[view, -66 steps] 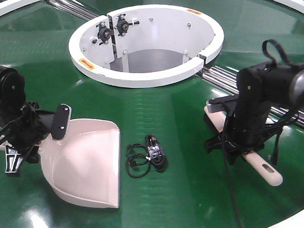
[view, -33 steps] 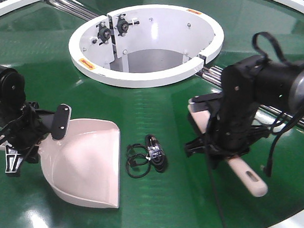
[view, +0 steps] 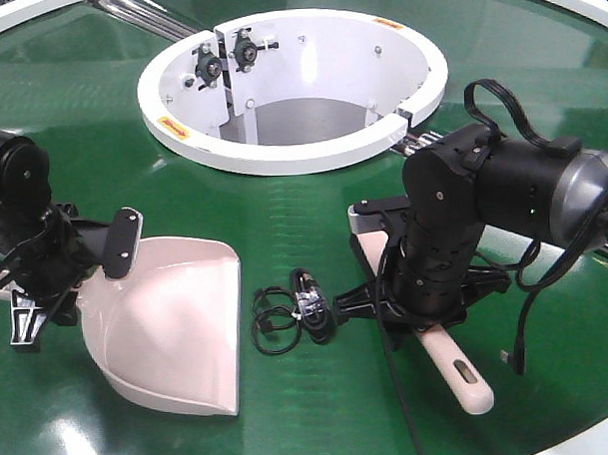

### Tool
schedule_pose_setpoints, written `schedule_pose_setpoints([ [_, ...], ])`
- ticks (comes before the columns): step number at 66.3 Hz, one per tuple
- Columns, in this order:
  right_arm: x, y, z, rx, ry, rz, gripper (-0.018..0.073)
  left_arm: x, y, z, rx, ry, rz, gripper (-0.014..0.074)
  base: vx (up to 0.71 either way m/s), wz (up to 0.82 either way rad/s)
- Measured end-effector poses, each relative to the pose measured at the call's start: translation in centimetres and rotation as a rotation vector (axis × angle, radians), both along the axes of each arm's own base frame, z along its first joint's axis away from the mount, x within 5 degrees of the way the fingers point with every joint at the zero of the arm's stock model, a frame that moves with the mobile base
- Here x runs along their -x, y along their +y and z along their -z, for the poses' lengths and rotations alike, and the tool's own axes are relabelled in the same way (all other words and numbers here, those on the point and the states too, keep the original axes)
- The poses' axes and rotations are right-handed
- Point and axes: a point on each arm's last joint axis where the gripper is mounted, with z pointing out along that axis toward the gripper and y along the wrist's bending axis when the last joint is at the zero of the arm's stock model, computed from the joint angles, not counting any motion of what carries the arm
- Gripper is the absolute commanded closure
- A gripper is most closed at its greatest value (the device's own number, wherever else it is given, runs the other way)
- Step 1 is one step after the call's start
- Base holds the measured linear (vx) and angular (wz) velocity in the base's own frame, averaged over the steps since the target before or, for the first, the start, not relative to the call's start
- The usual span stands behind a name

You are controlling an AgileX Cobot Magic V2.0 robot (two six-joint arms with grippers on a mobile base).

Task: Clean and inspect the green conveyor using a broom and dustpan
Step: 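Sweep the black cable into the dustpan with the brush in the right gripper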

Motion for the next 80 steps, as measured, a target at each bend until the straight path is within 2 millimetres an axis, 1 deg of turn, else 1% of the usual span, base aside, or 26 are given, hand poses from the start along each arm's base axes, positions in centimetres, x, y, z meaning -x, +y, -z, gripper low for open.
schedule_pose_setpoints([
  [6,0.0,0.2,0.4,-0.007,0.019,0.009,0.0564,0.0,0.0,0.0,0.0,0.0,0.0,0.0603,0.0,0.0],
  [14,-0.3,0.8,1.9,0.01,0.047,0.027,0.0564,0.0,0.0,0.0,0.0,0.0,0.0,0.0603,0.0,0.0],
  [30,-0.2,3.4,5.1,0.02,0.057,0.017,0.0564,0.0,0.0,0.0,0.0,0.0,0.0,0.0603,0.0,0.0],
  [38,-0.2,3.8,6.1,0.017,0.086,0.025,0.0564,0.0,0.0,0.0,0.001,0.0,0.0,0.0603,0.0,0.0],
  [43,-0.3,4.0,6.3,0.004,0.098,0.026,0.0564,0.0,0.0,0.0,0.001,0.0,0.0,0.0603,0.0,0.0],
  [56,-1.2,5.1,5.8,-0.04,0.115,0.008,0.0564,0.0,0.0,0.0,0.001,0.0,0.0,0.0603,0.0,0.0],
  [66,-1.9,6.2,5.8,-0.046,0.177,-0.023,0.0563,0.0,0.0,0.0,0.001,0.0,0.0,0.0603,0.0,0.0],
  [73,-2.4,7.4,6.1,-0.032,0.213,-0.057,0.0561,0.0,0.0,0.0,0.001,0.0,0.0,0.0603,0.0,0.0],
  [80,-2.9,9.3,6.1,-0.038,0.206,-0.1,0.0561,0.0,0.0,0.0,0.001,0.0,0.0,0.0603,0.0,0.0],
])
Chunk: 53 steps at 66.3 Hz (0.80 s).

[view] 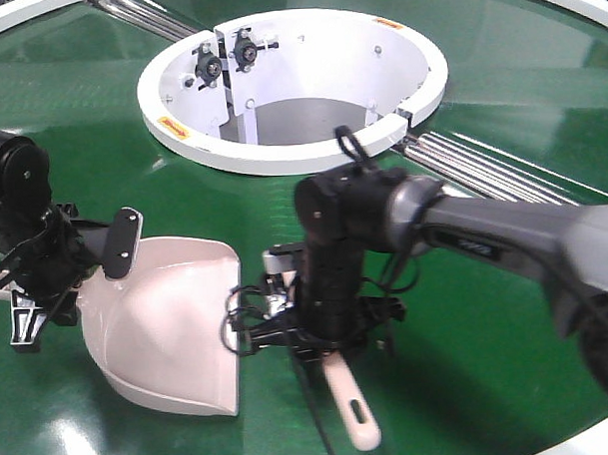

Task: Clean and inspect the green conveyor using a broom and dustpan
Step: 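Sweep the black cable into the dustpan with the brush in the right gripper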

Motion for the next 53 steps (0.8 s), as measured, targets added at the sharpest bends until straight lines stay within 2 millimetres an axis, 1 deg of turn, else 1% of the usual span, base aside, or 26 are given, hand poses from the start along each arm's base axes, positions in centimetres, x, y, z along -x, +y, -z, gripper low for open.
schedule_pose_setpoints([
  [5,-0.3,2.0,0.3,-0.019,-0.015,-0.033,0.0561,0.0,0.0,0.0,0.0,0.0,0.0,0.0603,0.0,0.0],
  [13,-0.7,5.1,0.1,-0.082,-0.031,-0.072,0.0561,0.0,0.0,0.0,-0.002,0.0,0.001,0.0603,0.0,0.0],
  [23,-1.3,8.5,-1.1,-0.225,-0.052,-0.108,0.0561,0.0,0.0,0.0,-0.003,-0.001,0.001,0.0603,0.0,0.0],
  [29,-1.3,9.8,-1.8,-0.277,-0.071,-0.121,0.0561,0.0,0.0,0.0,-0.003,0.0,0.001,0.0603,0.0,0.0],
  [43,-1.8,9.7,-2.9,-0.274,-0.105,-0.127,0.0557,0.0,0.0,0.0,-0.004,0.0,-0.005,0.0603,0.0,0.0],
  [53,-2.1,9.0,-4.3,-0.267,-0.151,-0.133,0.0554,0.0,0.0,0.0,-0.003,-0.001,-0.005,0.0603,0.0,0.0],
])
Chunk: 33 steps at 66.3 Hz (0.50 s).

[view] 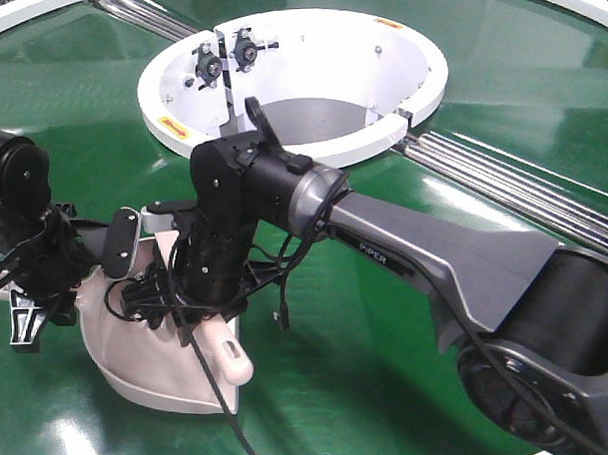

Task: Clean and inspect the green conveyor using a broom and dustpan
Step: 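Sweep the black cable into the dustpan with the brush in the right gripper, then carry the brush back and set it down on the conveyor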

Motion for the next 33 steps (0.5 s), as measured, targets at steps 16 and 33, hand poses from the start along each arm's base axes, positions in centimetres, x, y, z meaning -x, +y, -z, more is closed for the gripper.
schedule_pose_setpoints([
  [16,-1.8,-5.2,-3.4,0.034,-0.084,0.079,0.0551,0.0,0.0,0.0,0.0,0.0,0.0,0.0603,0.0,0.0],
  [33,-2.7,-15.2,-4.9,0.171,-0.112,0.184,0.0551,0.0,0.0,0.0,0.0,0.0,0.0,0.0603,0.0,0.0],
])
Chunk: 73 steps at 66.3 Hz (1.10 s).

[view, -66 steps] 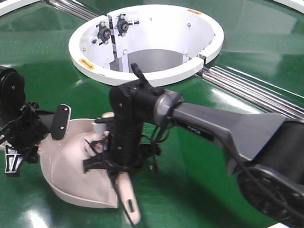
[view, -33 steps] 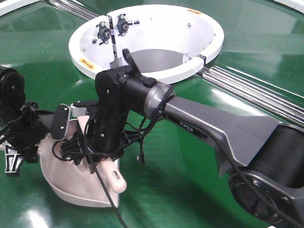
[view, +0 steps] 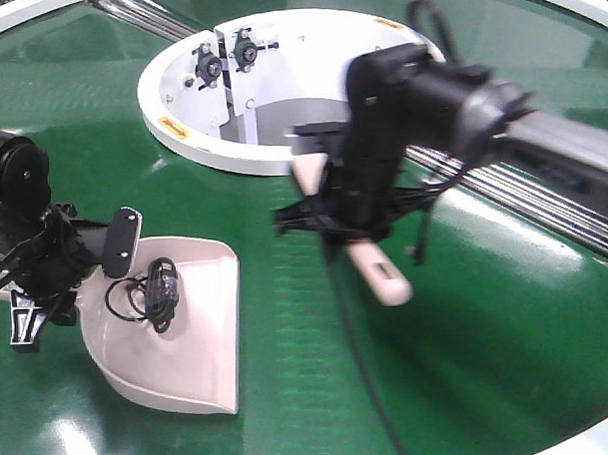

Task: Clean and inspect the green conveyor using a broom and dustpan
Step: 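Carry the brush back and set it down on the conveyor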

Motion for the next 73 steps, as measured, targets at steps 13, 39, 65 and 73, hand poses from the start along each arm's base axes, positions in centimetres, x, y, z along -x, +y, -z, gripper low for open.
schedule_pose_setpoints([
  [13,0.9,-6.5,1.8,0.088,0.08,0.046,0.0551,0.0,0.0,0.0,0.0,0.0,0.0,0.0603,0.0,0.0],
  [39,4.0,-11.8,7.3,0.13,0.211,0.069,0.0547,0.0,0.0,0.0,0.0,0.0,0.0,0.0603,0.0,0.0],
  [65,4.6,-12.0,8.3,0.133,0.222,0.055,0.0494,0.0,0.0,0.0,0.001,0.0,0.0,0.0603,0.0,0.0],
  [73,4.6,-11.9,8.3,0.129,0.224,0.056,0.0475,0.0,0.0,0.0,0.001,0.0,0.0,0.0603,0.0,0.0],
])
